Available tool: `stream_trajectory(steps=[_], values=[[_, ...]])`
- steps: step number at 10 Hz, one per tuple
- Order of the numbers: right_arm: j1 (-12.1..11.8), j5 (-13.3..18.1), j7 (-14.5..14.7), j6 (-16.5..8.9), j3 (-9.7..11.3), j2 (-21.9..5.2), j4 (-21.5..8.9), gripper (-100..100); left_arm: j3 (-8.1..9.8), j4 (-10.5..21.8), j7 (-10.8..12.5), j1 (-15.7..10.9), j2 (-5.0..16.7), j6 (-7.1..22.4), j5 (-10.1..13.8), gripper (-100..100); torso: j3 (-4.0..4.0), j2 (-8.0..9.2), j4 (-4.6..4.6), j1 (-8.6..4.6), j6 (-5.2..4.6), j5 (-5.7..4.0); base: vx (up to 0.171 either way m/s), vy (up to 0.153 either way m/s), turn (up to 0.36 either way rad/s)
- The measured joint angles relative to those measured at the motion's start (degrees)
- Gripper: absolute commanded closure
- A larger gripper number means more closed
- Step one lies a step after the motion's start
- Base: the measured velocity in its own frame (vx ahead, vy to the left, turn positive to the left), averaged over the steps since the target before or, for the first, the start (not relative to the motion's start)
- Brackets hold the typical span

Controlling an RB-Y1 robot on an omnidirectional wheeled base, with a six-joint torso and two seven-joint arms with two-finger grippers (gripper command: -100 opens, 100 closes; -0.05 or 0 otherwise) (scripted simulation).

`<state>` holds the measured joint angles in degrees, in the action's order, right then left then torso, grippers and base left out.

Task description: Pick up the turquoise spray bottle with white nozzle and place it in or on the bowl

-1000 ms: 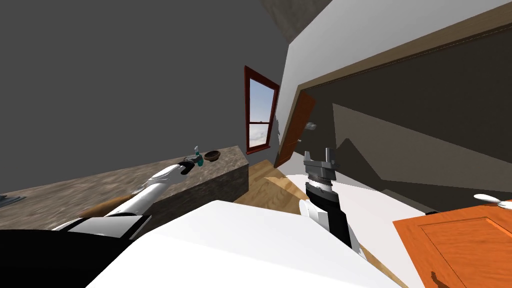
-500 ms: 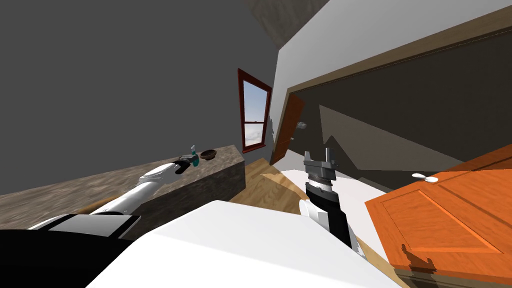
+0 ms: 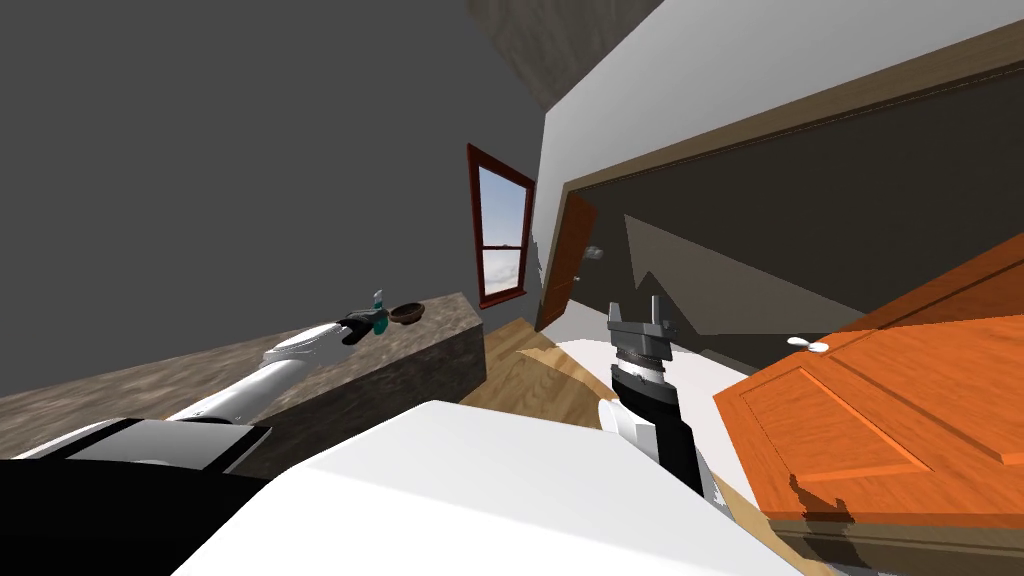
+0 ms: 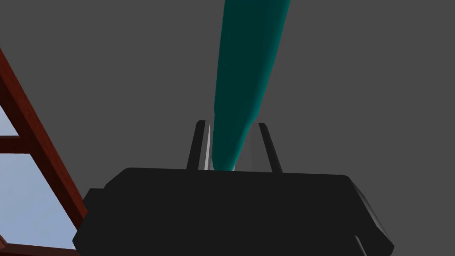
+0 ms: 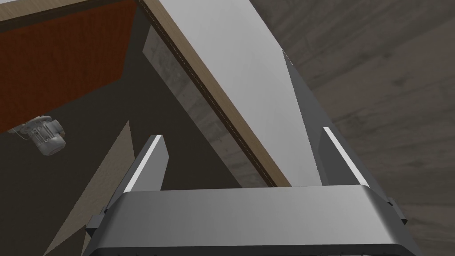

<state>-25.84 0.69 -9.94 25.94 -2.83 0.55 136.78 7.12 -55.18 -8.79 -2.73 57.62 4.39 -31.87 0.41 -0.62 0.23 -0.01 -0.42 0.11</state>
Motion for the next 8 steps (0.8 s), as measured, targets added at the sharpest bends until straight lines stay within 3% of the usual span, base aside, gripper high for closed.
stream_trajectory(steps=[8], values=[[0.0, 0.0, 0.0, 0.0, 0.0, 0.0, 0.0, 0, -2.58, 2.49, 1.68, -2.57, 3.77, 5.23, 8.79, 100, 0.15, -0.28, 0.01, 0.26, -0.28, 0.25, 0.083, -0.009, -0.017]])
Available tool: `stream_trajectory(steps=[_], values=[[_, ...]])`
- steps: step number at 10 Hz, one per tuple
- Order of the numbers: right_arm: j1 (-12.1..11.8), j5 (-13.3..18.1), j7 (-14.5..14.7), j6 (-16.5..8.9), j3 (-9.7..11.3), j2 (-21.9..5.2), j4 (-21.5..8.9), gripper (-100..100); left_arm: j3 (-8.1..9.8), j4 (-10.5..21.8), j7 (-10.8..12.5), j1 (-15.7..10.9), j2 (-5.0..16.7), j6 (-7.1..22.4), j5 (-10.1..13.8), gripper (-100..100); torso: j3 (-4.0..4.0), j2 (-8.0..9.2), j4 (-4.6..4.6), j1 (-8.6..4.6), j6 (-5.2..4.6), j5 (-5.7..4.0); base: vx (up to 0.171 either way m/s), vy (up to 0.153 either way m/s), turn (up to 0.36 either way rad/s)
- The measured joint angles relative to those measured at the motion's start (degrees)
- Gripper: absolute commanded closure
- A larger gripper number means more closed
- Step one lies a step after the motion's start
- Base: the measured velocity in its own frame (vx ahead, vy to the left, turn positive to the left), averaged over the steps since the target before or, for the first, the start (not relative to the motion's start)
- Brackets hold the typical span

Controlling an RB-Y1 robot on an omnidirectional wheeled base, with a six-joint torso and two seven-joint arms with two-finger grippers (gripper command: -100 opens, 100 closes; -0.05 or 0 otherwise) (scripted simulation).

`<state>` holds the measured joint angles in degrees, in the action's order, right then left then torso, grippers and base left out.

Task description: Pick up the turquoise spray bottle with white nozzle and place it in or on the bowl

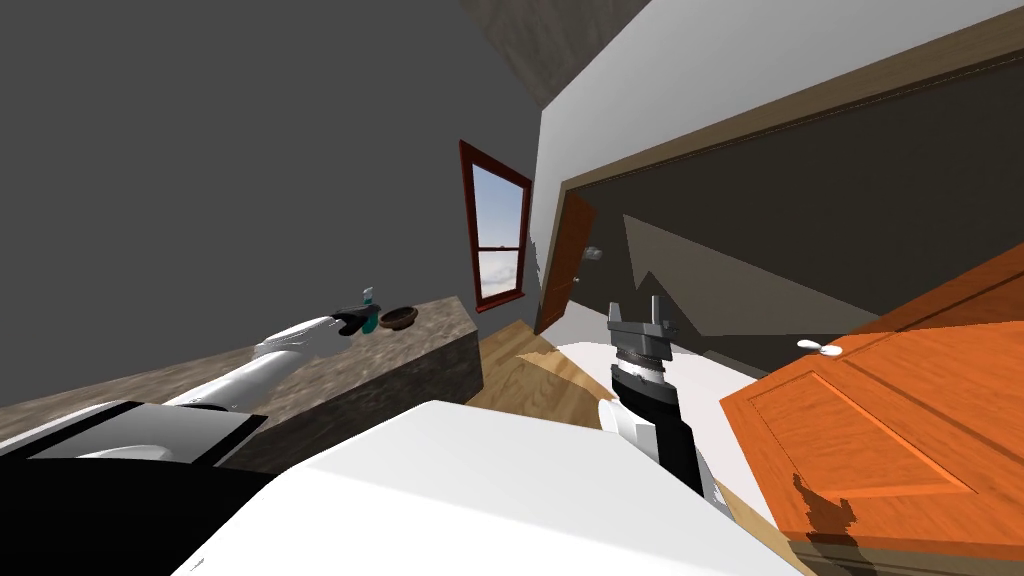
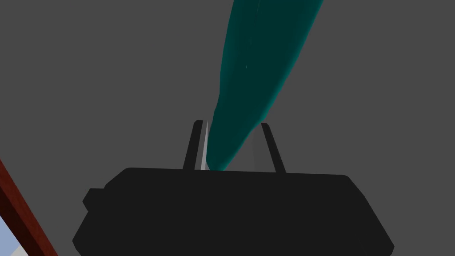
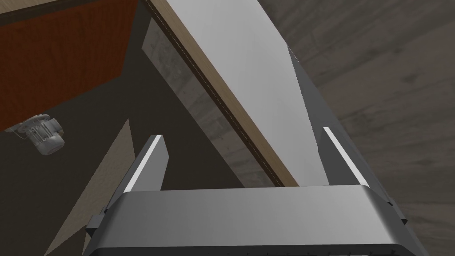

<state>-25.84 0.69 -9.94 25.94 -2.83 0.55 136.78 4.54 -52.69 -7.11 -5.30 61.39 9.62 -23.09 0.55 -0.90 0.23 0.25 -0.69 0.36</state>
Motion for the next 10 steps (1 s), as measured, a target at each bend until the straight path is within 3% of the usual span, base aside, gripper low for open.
stream_trajectory(steps=[3, 4, 8, 9, 10], values=[[0.0, 0.0, 0.0, 0.0, 0.0, 0.0, 0.0, 0, -0.55, 0.11, 0.72, -0.96, 1.37, 2.74, 3.73, 100, 0.17, -0.29, 0.05, 0.1, -0.15, 0.11, 0.101, 0.003, -0.003], [0.0, 0.0, 0.0, 0.0, 0.0, 0.0, 0.0, 0, -0.53, 0.09, 0.75, -1.02, 1.47, 2.93, 3.84, -100, 0.09, -0.12, 0.04, 0.13, -0.16, 0.18, 0.009, 0.0, 0.002], [0.01, 0.0, 0.0, 0.0, 0.0, 0.0, 0.0, 0, -0.52, 0.09, 0.75, -1.03, 1.47, 2.91, 3.83, -100, -0.04, 0.1, -0.01, 0.18, -0.16, 0.21, 0.0, 0.0, 0.0], [0.01, 0.0, 0.0, 0.0, 0.0, 0.0, 0.0, 0, -0.52, 0.09, 0.75, -1.03, 1.47, 2.91, 3.83, 0, -0.04, 0.1, -0.01, 0.18, -0.16, 0.21, 0.0, 0.0, 0.0], [0.01, 0.0, 0.0, 0.0, 0.0, 0.0, 0.0, 0, -0.52, 0.09, 0.75, -1.03, 1.47, 2.91, 3.83, -100, -0.05, 0.1, -0.01, 0.18, -0.16, 0.21, -0.029, -0.022, -0.065]])
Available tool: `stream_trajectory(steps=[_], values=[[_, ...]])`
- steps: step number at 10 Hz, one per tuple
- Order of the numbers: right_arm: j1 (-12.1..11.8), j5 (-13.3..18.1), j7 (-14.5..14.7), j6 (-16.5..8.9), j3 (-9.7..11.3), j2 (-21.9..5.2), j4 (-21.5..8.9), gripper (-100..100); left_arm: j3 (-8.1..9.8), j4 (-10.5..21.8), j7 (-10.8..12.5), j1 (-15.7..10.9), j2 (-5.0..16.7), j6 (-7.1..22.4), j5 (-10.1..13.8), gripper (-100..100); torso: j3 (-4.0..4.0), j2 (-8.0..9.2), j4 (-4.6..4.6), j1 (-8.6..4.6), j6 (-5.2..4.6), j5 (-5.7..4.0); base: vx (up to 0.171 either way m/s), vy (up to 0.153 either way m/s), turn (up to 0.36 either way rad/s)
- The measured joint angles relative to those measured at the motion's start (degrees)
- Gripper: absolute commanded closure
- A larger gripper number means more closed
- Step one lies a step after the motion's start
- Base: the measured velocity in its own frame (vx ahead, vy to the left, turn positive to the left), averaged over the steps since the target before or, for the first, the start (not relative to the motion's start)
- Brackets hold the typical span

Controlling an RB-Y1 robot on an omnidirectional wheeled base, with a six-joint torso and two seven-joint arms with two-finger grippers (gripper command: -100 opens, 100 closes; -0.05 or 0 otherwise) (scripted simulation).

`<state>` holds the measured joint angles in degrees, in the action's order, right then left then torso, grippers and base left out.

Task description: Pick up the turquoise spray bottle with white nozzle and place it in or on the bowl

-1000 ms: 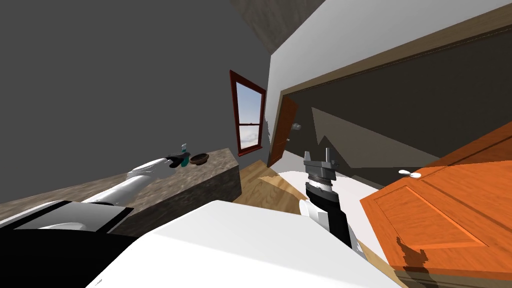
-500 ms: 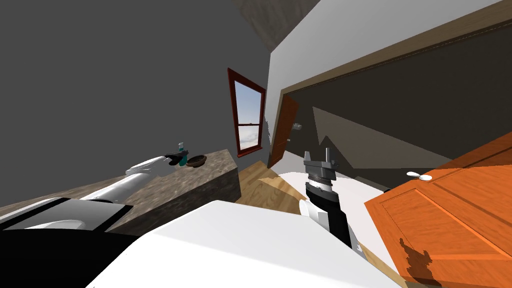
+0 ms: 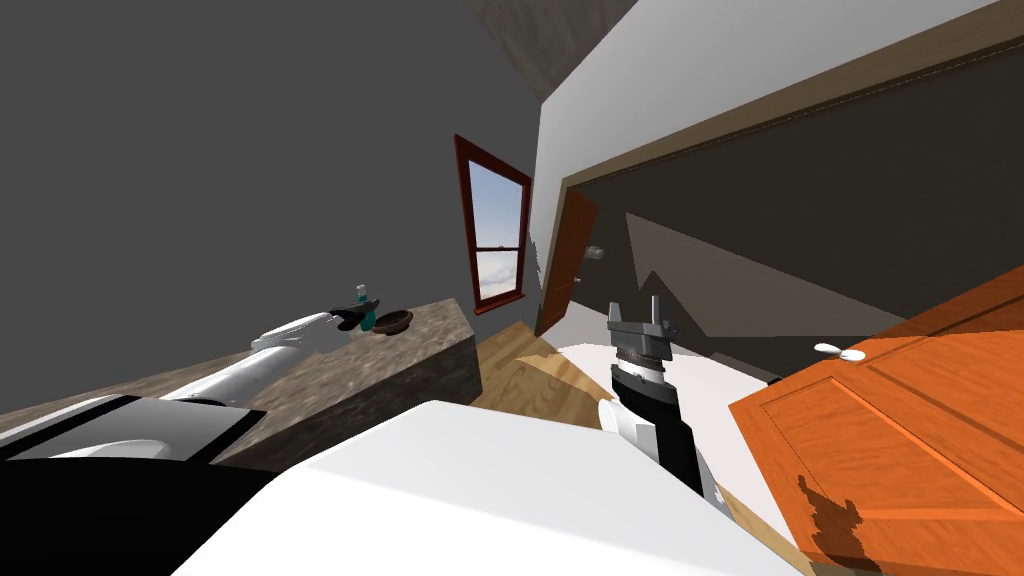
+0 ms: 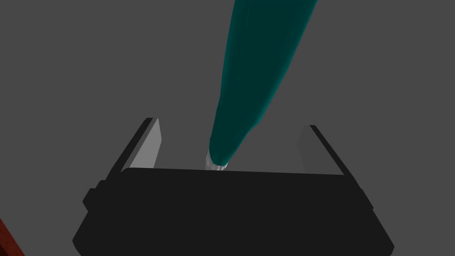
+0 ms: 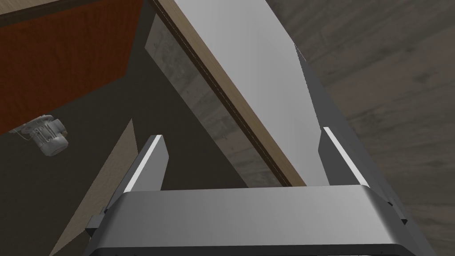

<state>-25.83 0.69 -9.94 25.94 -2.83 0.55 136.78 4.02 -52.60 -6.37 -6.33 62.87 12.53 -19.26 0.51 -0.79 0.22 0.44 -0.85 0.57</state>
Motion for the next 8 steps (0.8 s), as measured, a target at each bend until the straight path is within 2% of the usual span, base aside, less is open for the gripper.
stream_trajectory(steps=[1, 2, 8], values=[[0.01, 0.0, 0.0, 0.0, 0.0, 0.0, 0.0, 0, -0.92, 1.35, 0.13, -0.67, 1.53, -0.51, 1.34, -100, -0.04, 0.08, -0.02, -0.07, -0.02, -0.03, -0.047, -0.037, -0.052], [0.01, 0.0, 0.0, 0.0, 0.0, 0.0, 0.0, 0, -1.49, 1.29, 0.34, -0.53, 2.77, -0.43, 2.58, -100, -0.09, 0.16, -0.04, -0.14, 0.0, -0.04, -0.034, -0.026, -0.003], [0.0, 0.0, 0.0, 0.0, 0.0, 0.0, 0.0, 0, -4.06, -1.06, 1.91, 2.47, 9.96, 1.39, 9.87, -100, -0.09, 0.15, -0.04, -0.12, 0.01, -0.03, -0.032, -0.025, -0.035]])
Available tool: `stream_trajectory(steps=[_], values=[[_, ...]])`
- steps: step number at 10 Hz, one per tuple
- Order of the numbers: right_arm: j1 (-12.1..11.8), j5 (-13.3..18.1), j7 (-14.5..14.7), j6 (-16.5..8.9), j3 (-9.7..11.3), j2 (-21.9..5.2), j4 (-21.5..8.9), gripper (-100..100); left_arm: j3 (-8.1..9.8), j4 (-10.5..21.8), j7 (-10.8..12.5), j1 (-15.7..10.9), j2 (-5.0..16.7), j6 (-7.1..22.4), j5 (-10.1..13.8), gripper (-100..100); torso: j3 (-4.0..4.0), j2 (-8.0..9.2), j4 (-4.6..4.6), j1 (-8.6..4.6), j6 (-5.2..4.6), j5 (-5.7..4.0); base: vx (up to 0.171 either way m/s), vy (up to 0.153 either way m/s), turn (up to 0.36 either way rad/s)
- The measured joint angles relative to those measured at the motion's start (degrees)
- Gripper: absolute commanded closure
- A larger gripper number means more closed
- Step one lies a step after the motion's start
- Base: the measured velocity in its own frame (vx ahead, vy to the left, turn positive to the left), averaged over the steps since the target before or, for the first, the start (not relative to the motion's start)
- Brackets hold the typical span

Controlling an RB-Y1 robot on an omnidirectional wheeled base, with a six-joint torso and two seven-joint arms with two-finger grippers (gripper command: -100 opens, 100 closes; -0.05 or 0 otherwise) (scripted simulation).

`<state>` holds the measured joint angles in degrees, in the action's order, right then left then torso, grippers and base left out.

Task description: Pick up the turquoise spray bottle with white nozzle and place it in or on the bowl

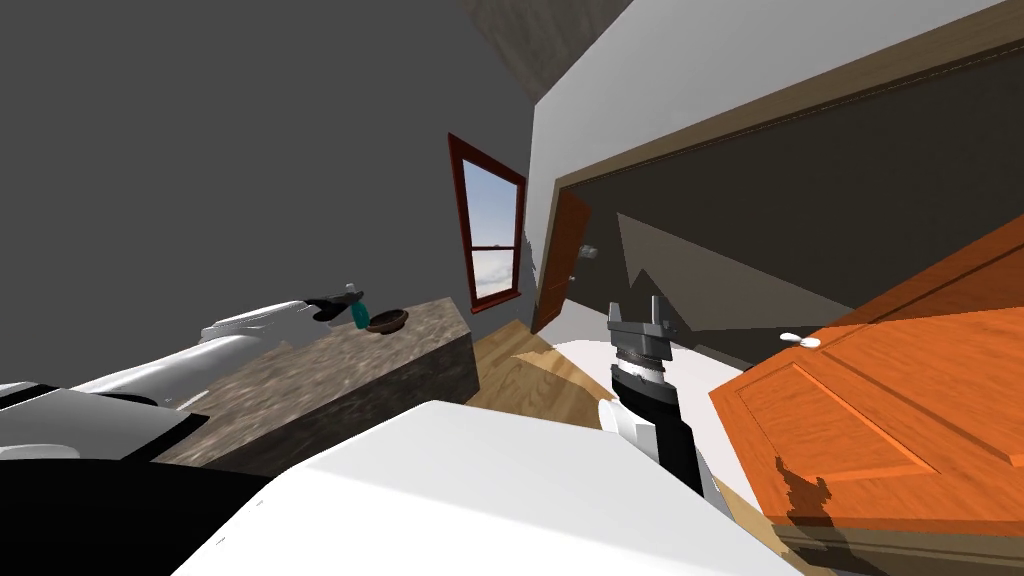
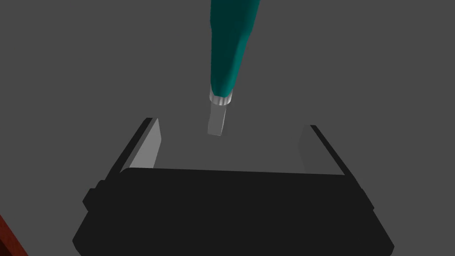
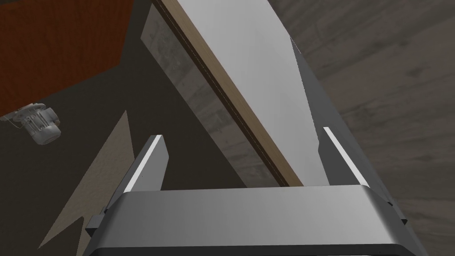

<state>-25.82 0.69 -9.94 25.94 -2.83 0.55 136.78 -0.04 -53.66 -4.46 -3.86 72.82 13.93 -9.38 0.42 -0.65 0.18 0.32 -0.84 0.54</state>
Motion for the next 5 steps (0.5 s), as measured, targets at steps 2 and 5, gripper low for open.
stream_trajectory(steps=[2, 5], values=[[0.0, 0.0, 0.0, 0.0, 0.0, 0.0, 0.0, 0, -1.64, -0.04, 0.5, 0.35, 3.16, 0.29, 3.28, -100, -0.01, 0.01, 0.0, -0.01, -0.01, 0.0, -0.026, -0.021, -0.022], [0.0, 0.0, 0.0, 0.0, 0.0, 0.0, 0.0, 0, -1.63, -0.08, 0.57, 0.42, 3.26, 0.33, 3.37, 0, 0.07, -0.12, 0.03, 0.12, -0.01, 0.04, 0.0, 0.0, 0.0]])
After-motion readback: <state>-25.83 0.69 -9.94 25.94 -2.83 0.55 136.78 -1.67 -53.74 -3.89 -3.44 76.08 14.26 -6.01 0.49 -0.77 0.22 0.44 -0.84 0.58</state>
